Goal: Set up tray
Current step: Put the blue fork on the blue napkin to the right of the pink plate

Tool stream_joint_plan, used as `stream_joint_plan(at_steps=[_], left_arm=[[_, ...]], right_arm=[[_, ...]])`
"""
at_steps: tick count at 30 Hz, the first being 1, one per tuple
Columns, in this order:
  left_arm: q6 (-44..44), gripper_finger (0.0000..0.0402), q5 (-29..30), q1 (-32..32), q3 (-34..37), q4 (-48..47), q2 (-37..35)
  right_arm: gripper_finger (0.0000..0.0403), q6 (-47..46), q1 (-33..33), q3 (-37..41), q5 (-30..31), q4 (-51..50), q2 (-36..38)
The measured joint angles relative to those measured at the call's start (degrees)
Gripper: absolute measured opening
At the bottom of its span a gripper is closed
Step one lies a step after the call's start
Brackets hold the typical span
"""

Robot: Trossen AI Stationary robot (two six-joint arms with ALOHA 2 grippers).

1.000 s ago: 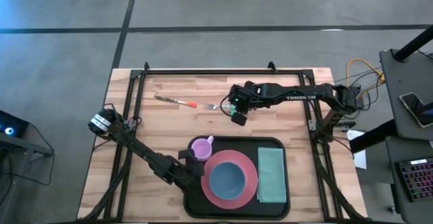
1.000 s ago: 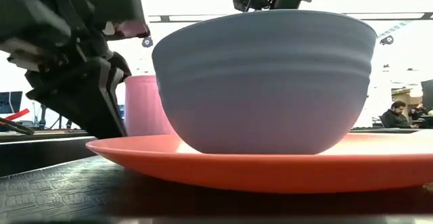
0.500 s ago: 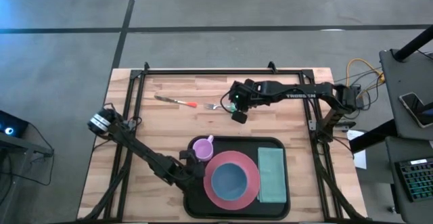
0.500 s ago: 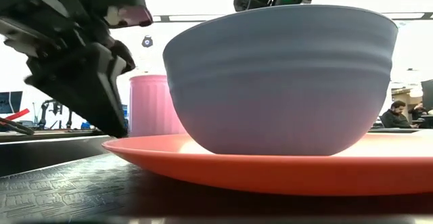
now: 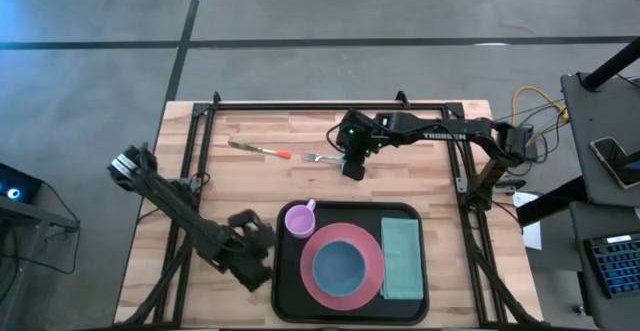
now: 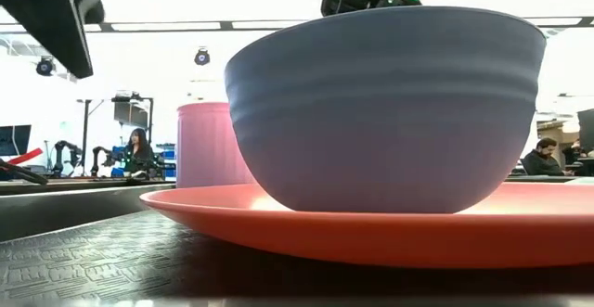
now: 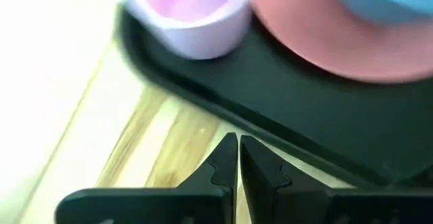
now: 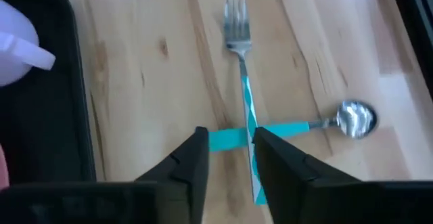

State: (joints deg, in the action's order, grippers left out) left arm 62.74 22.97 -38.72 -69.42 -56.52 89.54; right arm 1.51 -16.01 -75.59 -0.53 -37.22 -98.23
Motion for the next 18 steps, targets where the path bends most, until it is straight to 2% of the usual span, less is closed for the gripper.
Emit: stream_joint_plan(at_steps=[5,12,18], left_arm=[[15.11,0.0017,3.66,-0.24,5.03,-0.93,-8.16],[23.58,0.0077,6.1,-0.19,11.37,-0.73,-15.56],[24.41,0.0088,6.13,-0.11,16.28,-1.81,-20.01]], right_arm=[[0.0164,1.96,-0.07,-0.04,-0.86,2.02,-1.25],[0.0228,6.13,-0.2,-0.77,-0.76,8.22,-6.55],[0.0237,5.33,-0.2,-4.72,9.48,7.3,-12.12]])
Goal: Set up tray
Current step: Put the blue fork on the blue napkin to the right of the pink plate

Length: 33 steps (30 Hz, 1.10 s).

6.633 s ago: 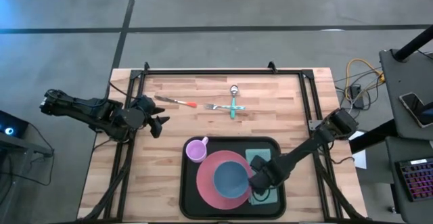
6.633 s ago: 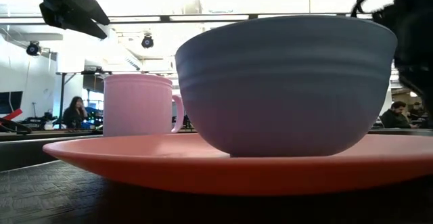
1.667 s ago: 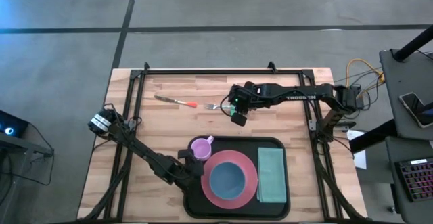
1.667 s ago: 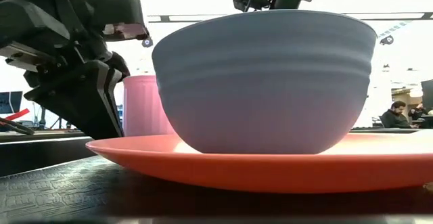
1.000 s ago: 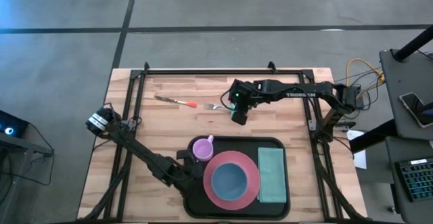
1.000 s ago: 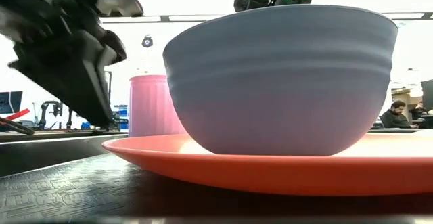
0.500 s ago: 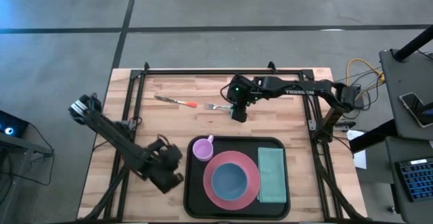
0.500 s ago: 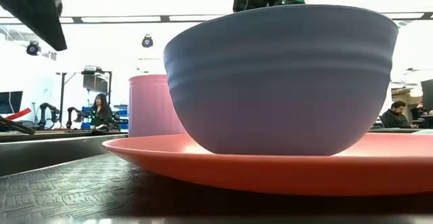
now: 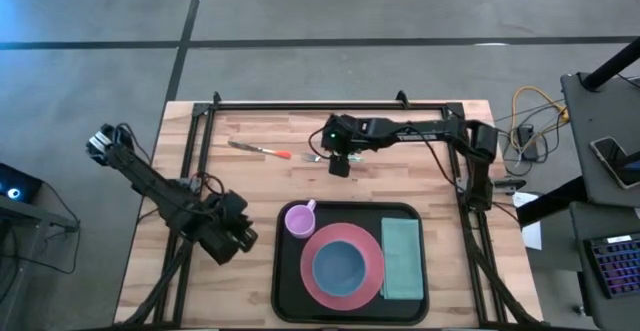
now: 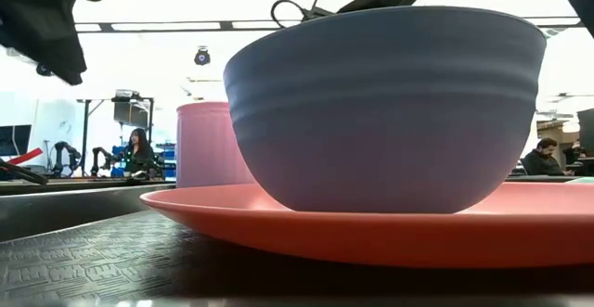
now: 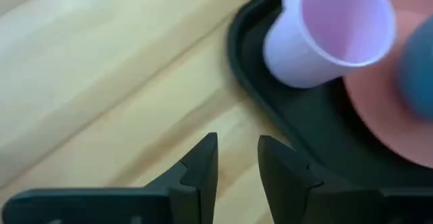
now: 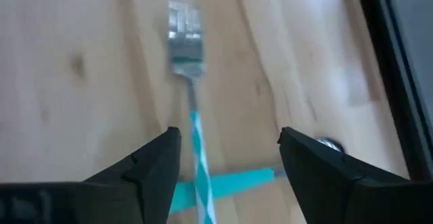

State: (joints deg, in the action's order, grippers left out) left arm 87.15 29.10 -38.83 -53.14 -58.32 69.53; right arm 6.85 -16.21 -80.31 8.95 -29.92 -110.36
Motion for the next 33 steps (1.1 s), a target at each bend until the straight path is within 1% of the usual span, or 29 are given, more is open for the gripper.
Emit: stream_joint_plan(at_steps=[2,6,8,11,16,20,24,29,33], left_arm=[[0.0,0.0088,-0.12,0.0,2.61,-0.2,-1.96],[1.95,0.0088,-0.35,-0.06,8.79,-0.18,-6.91],[2.36,0.0088,-0.42,-0.09,11.55,-0.22,-9.73],[2.4,0.0088,-0.48,-0.09,15.16,-0.18,-14.16],[2.4,0.0088,-0.2,-0.11,19.0,0.01,-20.97],[2.37,0.0088,0.46,-0.1,20.6,0.37,-24.89],[2.19,0.0088,1.27,-0.11,20.89,0.5,-26.28],[1.11,0.0088,1.27,-0.11,20.69,0.41,-25.3],[1.08,0.0088,1.27,-0.11,20.69,0.39,-24.34]], right_arm=[[0.0235,-2.69,-0.21,-1.26,0.34,-0.17,-1.07],[0.0228,-2.98,-0.59,-3.65,-3.96,-2.61,-3.6],[0.0225,-3.41,-0.57,-5.32,-4.33,-6.01,-5.16],[0.0223,-3.69,-0.55,-7.12,-4.32,-7.93,-6.87],[0.0226,-3.67,-0.57,-8.34,-4.33,-8.91,-9.22],[0.0224,-3.63,-0.55,-8.54,-4.44,-8.87,-10.42],[0.0224,-3.49,-0.57,-8.51,-4.46,-8.65,-11.44],[0.0223,-3.67,-0.79,-8.48,-4.73,-8.87,-12.72],[0.0208,-3.88,-0.96,-8.53,-5.96,-8.93,-13.3]])
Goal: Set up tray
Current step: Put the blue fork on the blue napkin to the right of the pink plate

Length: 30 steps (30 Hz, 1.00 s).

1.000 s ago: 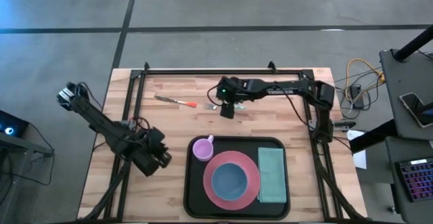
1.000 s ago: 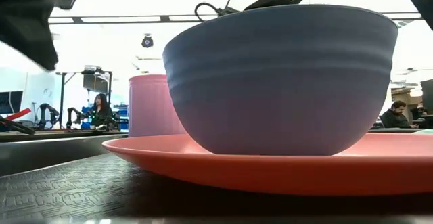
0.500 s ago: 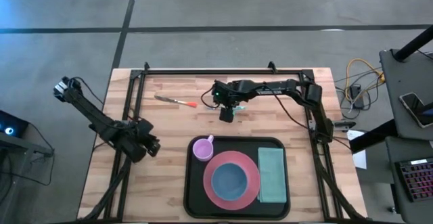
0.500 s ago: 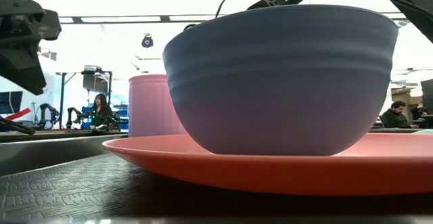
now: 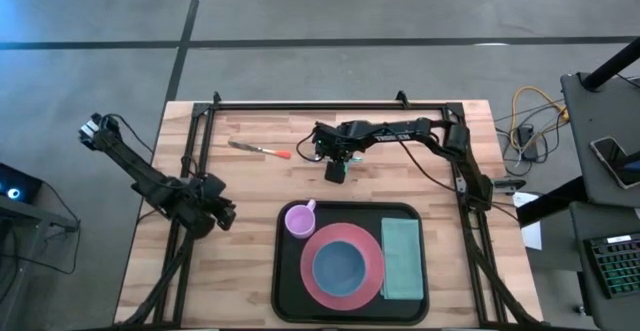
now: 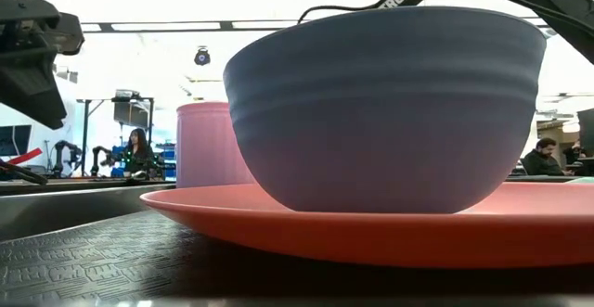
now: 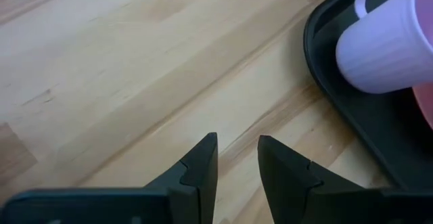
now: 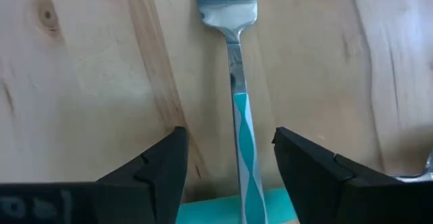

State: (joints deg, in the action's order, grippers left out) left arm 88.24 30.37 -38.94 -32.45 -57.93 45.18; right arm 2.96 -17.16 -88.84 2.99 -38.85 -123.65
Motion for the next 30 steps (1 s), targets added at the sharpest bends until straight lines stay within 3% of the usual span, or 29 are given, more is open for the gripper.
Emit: stream_joint_plan(at_steps=[20,26,30], left_arm=[[0.34,0.0088,0.13,0.0,0.0,0.74,1.67],[0.36,0.0088,0.13,0.0,0.0,0.96,1.69],[0.38,0.0088,0.22,0.0,0.0,1.61,1.69]], right_arm=[[0.0038,-2.14,-0.35,0.02,-0.65,0.22,-0.07],[0.0021,-4.68,-0.42,0.06,-1.69,0.18,0.33],[0.0024,-11.82,-0.42,0.13,-1.72,0.04,2.7]])
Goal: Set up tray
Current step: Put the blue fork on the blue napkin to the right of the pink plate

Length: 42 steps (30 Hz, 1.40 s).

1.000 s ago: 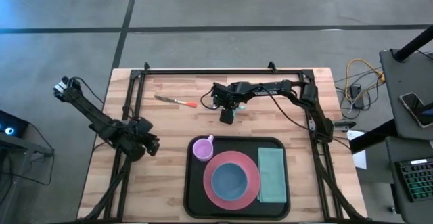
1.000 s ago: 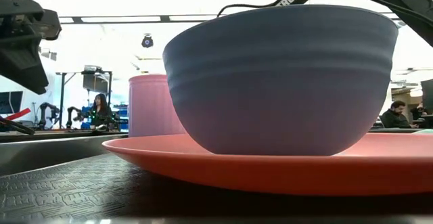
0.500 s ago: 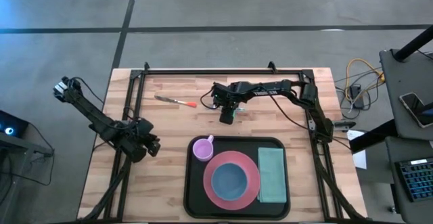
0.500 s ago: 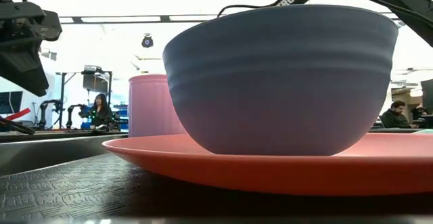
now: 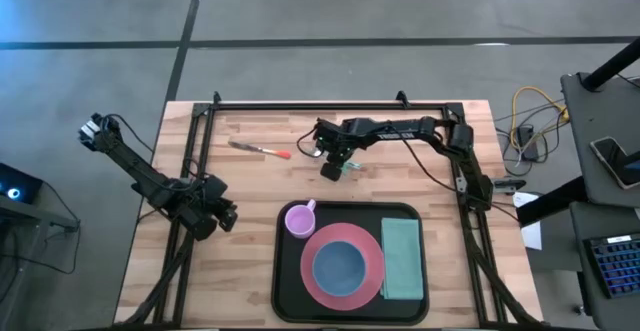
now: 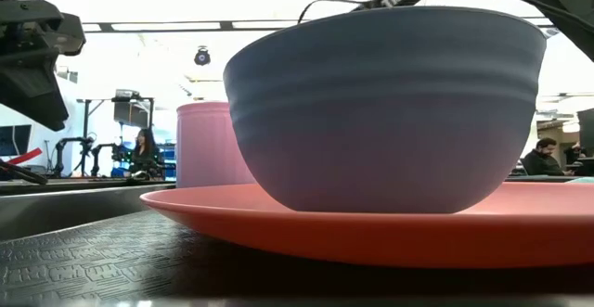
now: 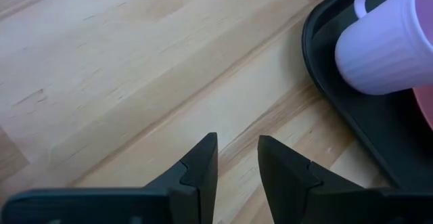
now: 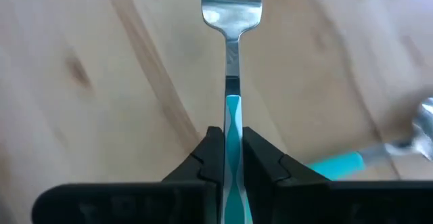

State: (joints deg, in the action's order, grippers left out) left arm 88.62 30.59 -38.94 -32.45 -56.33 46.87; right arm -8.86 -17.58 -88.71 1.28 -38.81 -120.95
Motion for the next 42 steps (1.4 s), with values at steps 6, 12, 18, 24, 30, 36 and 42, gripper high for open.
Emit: stream_joint_plan(at_steps=[6,12,18,24,30,36,42], left_arm=[[0.0,0.0088,3.33,0.02,-0.04,0.67,0.0],[0.42,0.0088,8.01,0.06,-0.04,0.84,0.0],[0.46,0.0088,10.88,0.13,-0.06,0.8,-0.11],[-0.99,0.0088,11.52,0.13,0.0,0.38,-0.15],[-3.04,0.0088,11.48,0.13,0.66,0.44,-0.2],[-3.02,0.0088,11.46,0.12,0.68,4.4,-0.19],[-3.02,0.0088,11.45,0.11,0.66,7.81,-0.13]], right_arm=[[0.0024,-21.61,0.31,0.0,1.06,-3.41,7.13],[0.0024,-50.42,4.38,1.44,9.43,-15.85,16.54],[0.0025,-71.64,13.24,7.19,14.31,-25.21,24.53],[0.0025,-98.31,26.22,15.87,15.22,-25.58,29.92],[0.0025,-114.28,40.4,19.14,15.12,-25.71,29.9],[0.0025,-120.63,49.47,20.37,13.51,-25.87,26.86],[0.0025,-120.8,54.73,20.49,12.19,-20.29,22.26]])
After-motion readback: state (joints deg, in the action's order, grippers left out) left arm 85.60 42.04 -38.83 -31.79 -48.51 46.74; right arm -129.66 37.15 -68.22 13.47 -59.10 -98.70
